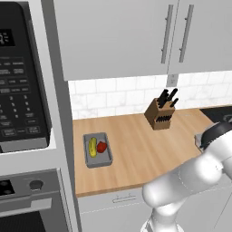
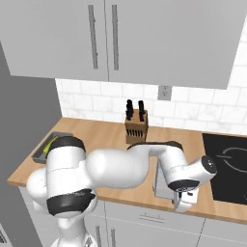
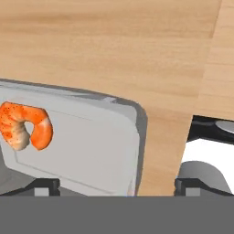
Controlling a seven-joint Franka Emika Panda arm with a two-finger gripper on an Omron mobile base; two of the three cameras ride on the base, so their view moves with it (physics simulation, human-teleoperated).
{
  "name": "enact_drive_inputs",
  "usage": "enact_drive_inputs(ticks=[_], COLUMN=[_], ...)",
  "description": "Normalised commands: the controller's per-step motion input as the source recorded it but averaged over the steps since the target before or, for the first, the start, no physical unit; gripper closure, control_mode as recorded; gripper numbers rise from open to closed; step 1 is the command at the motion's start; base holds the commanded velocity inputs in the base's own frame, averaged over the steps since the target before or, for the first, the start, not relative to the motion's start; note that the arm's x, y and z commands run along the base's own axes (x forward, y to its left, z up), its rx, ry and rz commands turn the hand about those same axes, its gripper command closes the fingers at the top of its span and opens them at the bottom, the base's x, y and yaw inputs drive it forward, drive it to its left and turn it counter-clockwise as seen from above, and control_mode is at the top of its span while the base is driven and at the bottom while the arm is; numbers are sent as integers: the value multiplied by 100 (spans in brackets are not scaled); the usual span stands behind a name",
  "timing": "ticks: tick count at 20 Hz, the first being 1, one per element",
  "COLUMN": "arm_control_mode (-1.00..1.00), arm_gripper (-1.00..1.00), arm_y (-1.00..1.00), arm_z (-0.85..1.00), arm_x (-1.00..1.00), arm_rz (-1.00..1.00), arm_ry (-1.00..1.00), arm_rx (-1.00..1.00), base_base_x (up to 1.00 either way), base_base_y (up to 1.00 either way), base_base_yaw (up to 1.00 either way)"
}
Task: Take the meat container that has the shrimp and place it on the second highest rack of the freezer. Then take the vegetable container that has the bell pepper and cucumber and place it on the highest rack of the freezer.
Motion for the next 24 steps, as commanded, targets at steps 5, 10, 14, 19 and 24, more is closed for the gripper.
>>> enact_drive_inputs(ticks=[5, 10, 14, 19, 24], arm_control_mode=[-100, -100, -100, -100, -100], arm_gripper=[-100, -100, 100, 100, 100], arm_y=[33, 24, 42, 77, 61], arm_z=[-60, -63, -68, -46, -18], arm_x=[8, 2, 2, 0, -9], arm_rz=[0, 0, 0, 0, 0], arm_ry=[3, 4, 7, 2, 0], arm_rx=[-9, -8, -12, -11, -1], base_base_x=[0, 0, 0, 0, 0], base_base_y=[0, 0, 0, 0, 0], base_base_yaw=[0, 0, 0, 0, 0])
